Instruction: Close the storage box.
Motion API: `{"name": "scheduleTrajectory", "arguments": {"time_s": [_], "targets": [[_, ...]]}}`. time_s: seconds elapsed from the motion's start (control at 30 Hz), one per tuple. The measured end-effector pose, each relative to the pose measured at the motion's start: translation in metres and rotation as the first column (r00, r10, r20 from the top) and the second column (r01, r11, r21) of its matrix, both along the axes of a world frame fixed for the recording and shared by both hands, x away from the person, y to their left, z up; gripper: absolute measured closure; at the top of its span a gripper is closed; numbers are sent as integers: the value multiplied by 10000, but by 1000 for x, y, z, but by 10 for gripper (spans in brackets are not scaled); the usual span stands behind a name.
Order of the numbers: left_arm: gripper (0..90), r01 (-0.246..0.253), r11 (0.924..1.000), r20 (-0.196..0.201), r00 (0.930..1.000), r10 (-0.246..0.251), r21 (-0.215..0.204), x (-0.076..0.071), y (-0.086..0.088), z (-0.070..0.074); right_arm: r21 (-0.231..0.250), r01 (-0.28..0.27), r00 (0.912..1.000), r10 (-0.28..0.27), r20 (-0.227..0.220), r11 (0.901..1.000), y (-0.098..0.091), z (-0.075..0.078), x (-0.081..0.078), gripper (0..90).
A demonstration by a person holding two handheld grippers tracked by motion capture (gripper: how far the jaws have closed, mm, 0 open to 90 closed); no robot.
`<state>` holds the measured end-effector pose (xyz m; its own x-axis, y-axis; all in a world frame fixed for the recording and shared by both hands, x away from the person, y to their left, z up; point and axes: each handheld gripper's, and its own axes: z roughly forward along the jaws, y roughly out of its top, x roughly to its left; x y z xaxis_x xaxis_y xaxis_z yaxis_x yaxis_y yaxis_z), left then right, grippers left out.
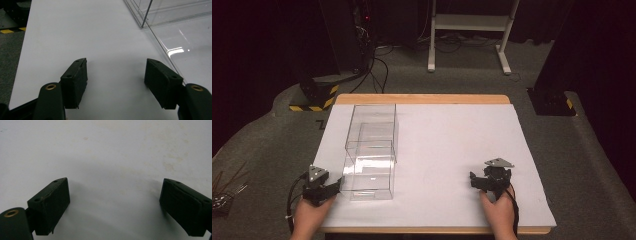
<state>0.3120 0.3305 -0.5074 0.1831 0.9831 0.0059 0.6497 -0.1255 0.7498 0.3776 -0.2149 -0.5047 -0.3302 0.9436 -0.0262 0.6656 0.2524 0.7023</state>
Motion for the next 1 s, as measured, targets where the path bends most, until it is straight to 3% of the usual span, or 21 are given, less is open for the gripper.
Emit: {"name": "scheduleTrajectory", "arguments": {"time_s": [0.57,0.9,1.0], "targets": [[339,25,10000,-20,10000,-25,5,0,0,0,83,35,10000,-35,-10,10000,0,0,0,91],[305,235,9996,-158,9996,-237,-124,0,2,1,18,25,10000,-25,14,10000,0,0,0,92],[258,120,9998,-291,9995,-125,-146,1,4,3,15,26,10000,-26,13,10000,0,0,0,92]]}}
